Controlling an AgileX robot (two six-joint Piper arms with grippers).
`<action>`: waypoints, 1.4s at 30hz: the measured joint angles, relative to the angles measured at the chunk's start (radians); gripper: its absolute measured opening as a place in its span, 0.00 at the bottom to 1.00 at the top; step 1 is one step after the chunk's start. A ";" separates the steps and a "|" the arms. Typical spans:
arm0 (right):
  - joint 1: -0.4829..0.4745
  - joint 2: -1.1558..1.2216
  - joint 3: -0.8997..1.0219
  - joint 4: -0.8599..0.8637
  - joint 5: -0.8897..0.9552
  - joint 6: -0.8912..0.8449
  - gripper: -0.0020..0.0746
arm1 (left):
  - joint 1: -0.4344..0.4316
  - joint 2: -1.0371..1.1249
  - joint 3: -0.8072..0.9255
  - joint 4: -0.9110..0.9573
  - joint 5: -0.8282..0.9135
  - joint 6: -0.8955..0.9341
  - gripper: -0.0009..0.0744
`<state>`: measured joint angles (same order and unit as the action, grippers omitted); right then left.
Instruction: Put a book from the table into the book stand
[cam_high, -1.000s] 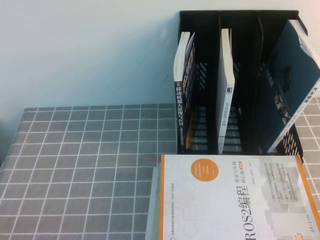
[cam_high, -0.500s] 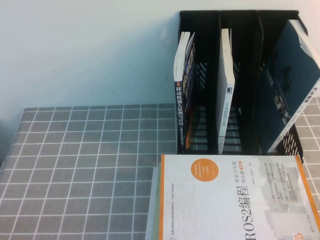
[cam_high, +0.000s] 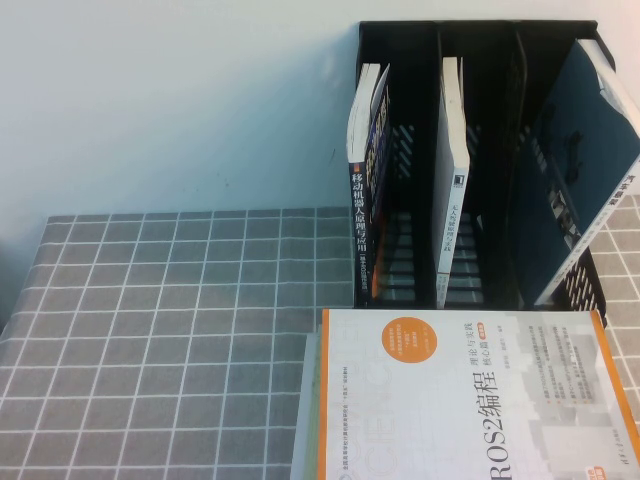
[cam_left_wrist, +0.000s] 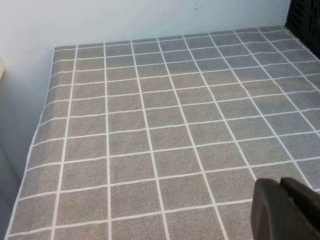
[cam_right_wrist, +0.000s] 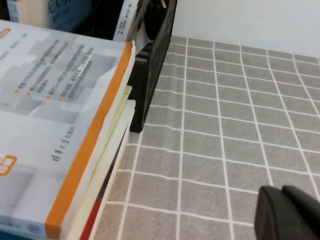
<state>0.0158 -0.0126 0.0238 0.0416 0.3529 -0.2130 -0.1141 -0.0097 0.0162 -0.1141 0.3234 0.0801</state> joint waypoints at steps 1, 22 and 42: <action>0.000 0.000 0.000 0.000 0.000 0.000 0.02 | 0.000 0.000 0.000 0.000 0.000 0.000 0.01; 0.000 0.000 -0.001 0.000 0.002 0.000 0.02 | 0.000 0.000 0.000 0.000 0.000 0.003 0.01; 0.000 0.000 0.005 0.117 -0.314 -0.038 0.02 | 0.000 0.000 0.004 0.002 -0.485 0.003 0.01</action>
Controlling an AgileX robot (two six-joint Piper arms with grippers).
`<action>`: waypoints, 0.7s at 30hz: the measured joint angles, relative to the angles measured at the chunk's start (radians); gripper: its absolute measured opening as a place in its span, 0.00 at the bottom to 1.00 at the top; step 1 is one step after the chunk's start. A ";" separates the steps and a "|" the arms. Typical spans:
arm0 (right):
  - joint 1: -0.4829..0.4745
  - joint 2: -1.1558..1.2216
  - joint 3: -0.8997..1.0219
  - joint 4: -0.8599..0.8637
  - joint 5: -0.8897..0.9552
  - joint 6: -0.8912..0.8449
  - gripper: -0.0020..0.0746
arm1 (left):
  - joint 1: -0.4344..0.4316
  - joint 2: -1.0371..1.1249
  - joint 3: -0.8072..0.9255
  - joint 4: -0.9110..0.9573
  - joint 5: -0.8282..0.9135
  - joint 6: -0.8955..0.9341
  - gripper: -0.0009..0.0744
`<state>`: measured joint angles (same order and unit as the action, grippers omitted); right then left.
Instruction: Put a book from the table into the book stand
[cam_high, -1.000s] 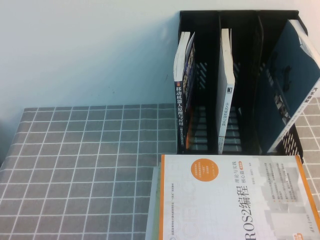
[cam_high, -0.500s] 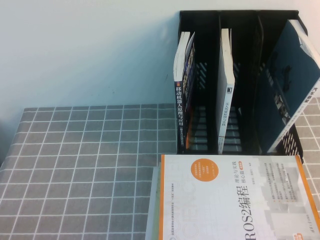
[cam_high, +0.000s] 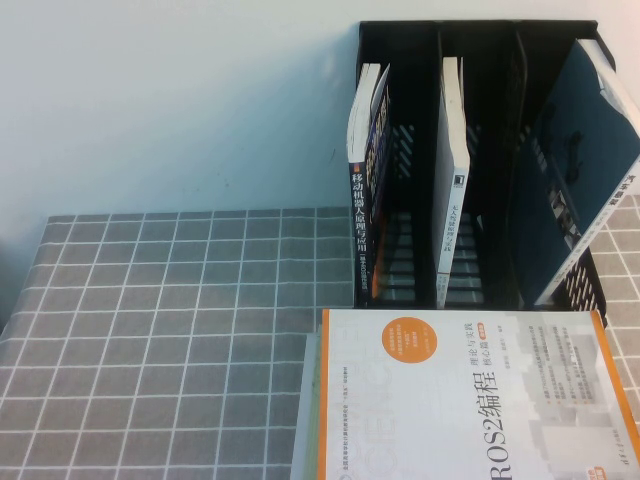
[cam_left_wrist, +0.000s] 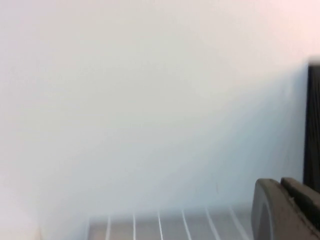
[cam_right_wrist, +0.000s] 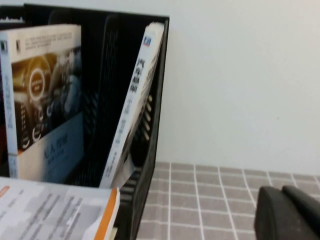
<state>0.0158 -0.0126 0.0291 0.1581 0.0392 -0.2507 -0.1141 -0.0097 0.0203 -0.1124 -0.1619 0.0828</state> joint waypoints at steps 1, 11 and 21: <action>0.000 0.000 0.000 0.000 -0.031 -0.012 0.02 | 0.000 0.000 0.000 0.000 -0.054 0.000 0.01; 0.000 0.000 0.000 0.035 -0.304 -0.016 0.02 | 0.000 0.000 0.000 -0.002 -0.302 0.000 0.01; 0.000 0.000 0.000 0.063 -0.323 0.023 0.02 | 0.000 -0.004 -0.013 -0.033 -0.053 -0.115 0.01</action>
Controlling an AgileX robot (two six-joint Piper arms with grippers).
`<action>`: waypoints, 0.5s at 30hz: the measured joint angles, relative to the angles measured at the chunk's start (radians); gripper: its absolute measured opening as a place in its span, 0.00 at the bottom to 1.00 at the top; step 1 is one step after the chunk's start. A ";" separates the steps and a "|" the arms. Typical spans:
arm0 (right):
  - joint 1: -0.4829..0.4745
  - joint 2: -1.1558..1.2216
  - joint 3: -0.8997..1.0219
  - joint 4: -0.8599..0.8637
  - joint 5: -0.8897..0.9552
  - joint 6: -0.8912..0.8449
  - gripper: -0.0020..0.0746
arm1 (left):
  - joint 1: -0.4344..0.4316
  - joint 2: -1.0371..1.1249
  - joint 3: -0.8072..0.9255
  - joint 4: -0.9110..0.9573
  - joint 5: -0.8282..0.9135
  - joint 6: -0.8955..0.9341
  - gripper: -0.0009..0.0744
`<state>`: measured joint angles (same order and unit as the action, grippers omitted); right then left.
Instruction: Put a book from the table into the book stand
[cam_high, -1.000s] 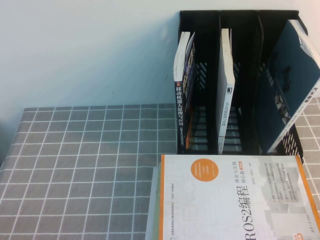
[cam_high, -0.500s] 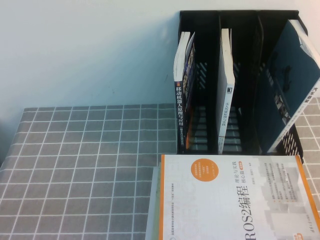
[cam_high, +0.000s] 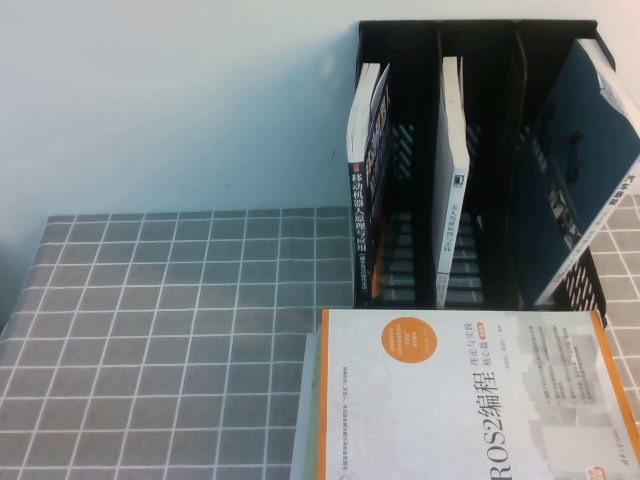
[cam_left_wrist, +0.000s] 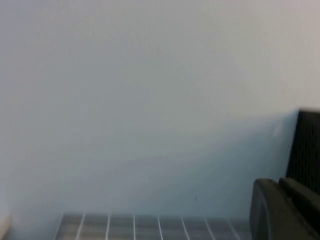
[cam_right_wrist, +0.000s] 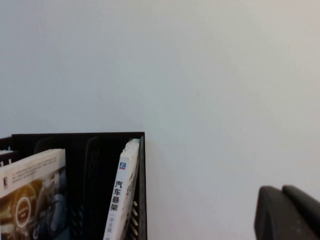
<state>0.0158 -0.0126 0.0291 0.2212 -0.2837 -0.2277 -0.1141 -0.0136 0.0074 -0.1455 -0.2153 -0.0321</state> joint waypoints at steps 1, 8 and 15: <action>0.000 0.000 0.000 0.002 -0.002 0.000 0.02 | 0.000 0.000 -0.014 -0.004 0.073 0.000 0.01; 0.001 0.000 -0.098 0.004 0.123 -0.111 0.02 | 0.000 0.044 -0.152 -0.010 0.230 -0.012 0.01; 0.001 0.047 -0.287 0.007 0.555 -0.143 0.02 | 0.000 0.251 -0.391 -0.011 0.477 -0.093 0.01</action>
<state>0.0171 0.0341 -0.2583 0.2285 0.2713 -0.3706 -0.1141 0.2377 -0.3834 -0.1564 0.2613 -0.1253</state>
